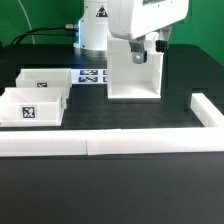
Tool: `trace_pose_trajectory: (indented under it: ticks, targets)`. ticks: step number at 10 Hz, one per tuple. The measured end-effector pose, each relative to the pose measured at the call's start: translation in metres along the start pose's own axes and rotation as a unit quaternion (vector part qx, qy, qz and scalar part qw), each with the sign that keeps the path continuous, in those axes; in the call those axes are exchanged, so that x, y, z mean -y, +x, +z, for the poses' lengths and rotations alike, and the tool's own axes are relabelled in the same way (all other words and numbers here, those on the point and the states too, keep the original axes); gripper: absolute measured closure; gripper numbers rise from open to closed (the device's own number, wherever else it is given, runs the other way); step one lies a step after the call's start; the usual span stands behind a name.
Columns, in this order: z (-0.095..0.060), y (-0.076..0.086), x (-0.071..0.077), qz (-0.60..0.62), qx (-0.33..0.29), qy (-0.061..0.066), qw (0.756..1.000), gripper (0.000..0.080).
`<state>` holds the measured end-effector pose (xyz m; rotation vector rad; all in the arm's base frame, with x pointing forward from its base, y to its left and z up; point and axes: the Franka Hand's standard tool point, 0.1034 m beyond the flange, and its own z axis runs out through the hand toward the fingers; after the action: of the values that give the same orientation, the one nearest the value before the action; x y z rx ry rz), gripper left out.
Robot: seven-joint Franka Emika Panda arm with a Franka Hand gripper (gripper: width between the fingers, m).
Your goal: Assemble drawer
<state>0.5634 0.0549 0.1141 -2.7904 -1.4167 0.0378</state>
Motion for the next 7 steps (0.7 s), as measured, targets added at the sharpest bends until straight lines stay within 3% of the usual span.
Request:
trace_pose_trajectory:
  ticks: [7]
  targets:
    - [0.0000, 0.0000, 0.0000, 0.000, 0.000, 0.000, 1.000, 0.0150]
